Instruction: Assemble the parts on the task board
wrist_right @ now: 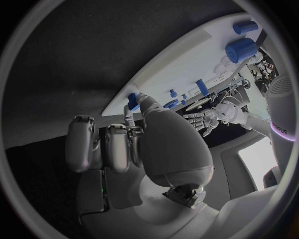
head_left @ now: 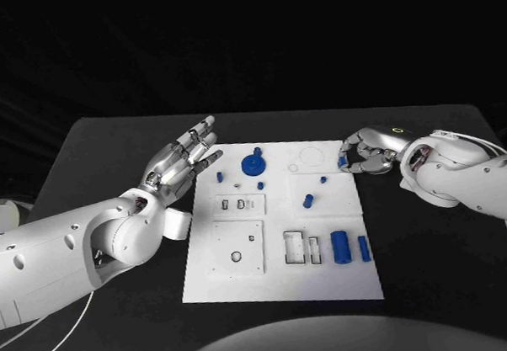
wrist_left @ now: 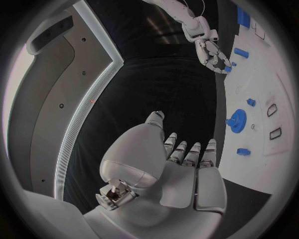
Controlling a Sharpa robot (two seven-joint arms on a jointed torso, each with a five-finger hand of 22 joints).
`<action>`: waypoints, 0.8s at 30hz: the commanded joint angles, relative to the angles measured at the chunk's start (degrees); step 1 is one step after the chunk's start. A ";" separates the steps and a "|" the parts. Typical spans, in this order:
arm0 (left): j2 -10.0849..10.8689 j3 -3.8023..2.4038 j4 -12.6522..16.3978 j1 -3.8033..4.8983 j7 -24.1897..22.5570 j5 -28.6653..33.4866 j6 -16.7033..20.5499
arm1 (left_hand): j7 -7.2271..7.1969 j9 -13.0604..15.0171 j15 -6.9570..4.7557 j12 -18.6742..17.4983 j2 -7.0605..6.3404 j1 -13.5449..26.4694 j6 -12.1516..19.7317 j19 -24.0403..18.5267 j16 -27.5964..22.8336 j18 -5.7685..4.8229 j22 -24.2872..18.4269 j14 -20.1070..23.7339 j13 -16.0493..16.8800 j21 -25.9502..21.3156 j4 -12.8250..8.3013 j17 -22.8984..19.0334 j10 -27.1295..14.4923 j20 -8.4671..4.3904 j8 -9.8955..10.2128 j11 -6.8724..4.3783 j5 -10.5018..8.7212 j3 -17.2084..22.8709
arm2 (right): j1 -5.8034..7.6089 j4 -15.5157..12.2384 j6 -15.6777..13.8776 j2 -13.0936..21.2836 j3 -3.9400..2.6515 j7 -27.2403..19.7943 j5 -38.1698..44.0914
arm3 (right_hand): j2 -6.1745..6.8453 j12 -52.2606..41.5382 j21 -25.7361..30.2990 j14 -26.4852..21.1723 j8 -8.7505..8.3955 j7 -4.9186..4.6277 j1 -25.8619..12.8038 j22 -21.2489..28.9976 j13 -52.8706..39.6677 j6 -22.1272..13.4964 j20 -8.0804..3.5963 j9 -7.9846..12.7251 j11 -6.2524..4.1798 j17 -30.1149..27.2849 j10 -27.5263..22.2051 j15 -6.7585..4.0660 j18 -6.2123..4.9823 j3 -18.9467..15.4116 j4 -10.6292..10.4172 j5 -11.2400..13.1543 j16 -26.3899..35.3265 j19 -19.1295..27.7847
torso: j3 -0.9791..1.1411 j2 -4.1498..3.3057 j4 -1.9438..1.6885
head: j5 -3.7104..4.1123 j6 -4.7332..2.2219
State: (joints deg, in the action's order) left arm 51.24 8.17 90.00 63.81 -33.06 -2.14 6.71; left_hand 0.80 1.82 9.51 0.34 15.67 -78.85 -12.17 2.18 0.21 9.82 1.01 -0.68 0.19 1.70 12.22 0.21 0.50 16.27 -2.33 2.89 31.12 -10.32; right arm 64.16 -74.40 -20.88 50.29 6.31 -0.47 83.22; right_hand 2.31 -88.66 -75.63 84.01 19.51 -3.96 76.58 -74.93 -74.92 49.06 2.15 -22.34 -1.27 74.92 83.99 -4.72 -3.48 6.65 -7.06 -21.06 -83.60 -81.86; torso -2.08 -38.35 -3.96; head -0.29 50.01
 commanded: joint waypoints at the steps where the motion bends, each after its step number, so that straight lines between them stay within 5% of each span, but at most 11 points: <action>1: -0.14 -0.03 0.02 0.00 -0.23 0.02 -1.24 | -0.27 -0.07 0.46 -0.16 -0.13 -0.26 0.15 0.29 0.19 0.45 0.03 0.05 0.00 0.24 -0.39 0.05 0.03 0.09 0.32 0.45 0.25 -0.05 | -0.06 0.07 0.35 -0.07 -0.01 0.24 0.70 | -0.12 0.33 0.32 3.94 1.69 0.51 0.81 -7.12 -13.02 0.51 -0.60 -1.44 -0.51 7.13 4.26 -0.22 -0.32 0.31 0.57 -1.71 0.17 0.07 | 0.02 -0.02 0.02 | -0.03 -0.01; 7: -0.17 -0.03 -0.03 0.00 -0.06 0.02 -1.31 | -0.27 -0.07 0.46 -0.16 -0.13 -0.26 0.15 0.29 0.19 0.45 0.03 0.05 0.00 0.24 -0.39 0.05 0.03 0.09 0.32 0.45 0.25 -0.05 | -0.08 0.00 -1.72 -0.09 -0.01 -0.59 0.57 | -0.73 0.21 0.45 3.92 6.10 1.41 1.75 -7.28 -13.16 1.81 -1.13 -5.28 -1.19 7.07 4.37 -0.83 -0.29 1.54 1.65 -4.60 0.17 -0.02 | 0.03 -0.02 0.02 | -0.04 -0.01; 15: -0.11 -0.02 -0.03 -0.02 -0.01 0.02 -1.35 | -0.27 -0.07 0.46 -0.16 -0.13 -0.26 0.15 0.29 0.19 0.45 0.03 0.05 0.00 0.24 -0.39 0.05 0.03 0.09 0.32 0.45 0.25 -0.05 | 0.13 -2.02 -7.96 0.53 -0.08 -2.83 -1.95 | -0.49 -0.15 0.08 4.02 7.77 1.51 1.34 -7.62 -13.59 1.91 -1.27 -7.00 -1.28 7.25 4.76 -0.99 -0.16 1.87 1.52 -4.78 -0.03 -0.34 | 0.01 -0.08 0.08 | -0.65 -0.01; 19: -0.02 -0.02 0.05 -0.02 -0.06 0.02 -1.27 | -0.18 -0.06 0.52 -0.16 -0.13 -0.23 0.12 0.30 0.19 0.44 0.03 0.05 0.00 0.25 -0.43 0.05 0.02 0.12 0.31 0.53 0.27 -0.04 | 1.97 -5.83 -9.34 1.51 -0.17 -2.54 -3.46 | -0.22 -0.26 0.03 4.08 8.18 1.42 0.89 -7.71 -13.73 1.80 -1.31 -7.56 -1.19 7.26 4.90 -0.99 -0.14 2.02 1.17 -5.56 -0.07 -0.46 | 0.03 -0.12 -0.04 | -0.83 -0.01; 24: -0.12 0.00 0.02 -0.02 -0.02 0.02 -1.14 | -0.17 -0.05 0.53 -0.15 -0.13 -0.23 0.05 0.33 0.20 0.44 0.04 0.03 0.01 0.27 -0.44 0.06 0.06 0.12 0.29 0.54 0.28 -0.04 | 5.56 -11.86 -5.48 1.70 -0.20 -0.97 -3.76 | -0.14 -0.71 -0.10 4.15 8.46 1.42 0.41 -7.82 -14.28 1.89 -1.28 -7.90 -1.10 7.41 5.36 -0.92 -0.10 2.14 0.79 -6.04 -0.22 -0.58 | 0.02 -0.06 -0.07 | -0.86 -0.01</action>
State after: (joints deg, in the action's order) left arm 51.28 8.19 89.95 63.79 -32.69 -2.14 6.53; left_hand 0.80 1.82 9.51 0.33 15.67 -78.85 -12.18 2.18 0.21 9.81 1.01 -0.68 0.19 1.70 12.22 0.21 0.71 16.27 -2.33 3.10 31.12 -10.32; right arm 69.40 -84.96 -27.29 52.18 6.04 -1.98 80.62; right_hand 2.26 -89.12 -75.53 84.02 24.88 -3.10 78.09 -74.91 -74.91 50.10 1.01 -25.34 -2.10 74.91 83.99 -5.15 -3.49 8.74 -5.94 -26.82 -83.60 -82.18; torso -2.07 -38.45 -3.96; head -1.15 50.01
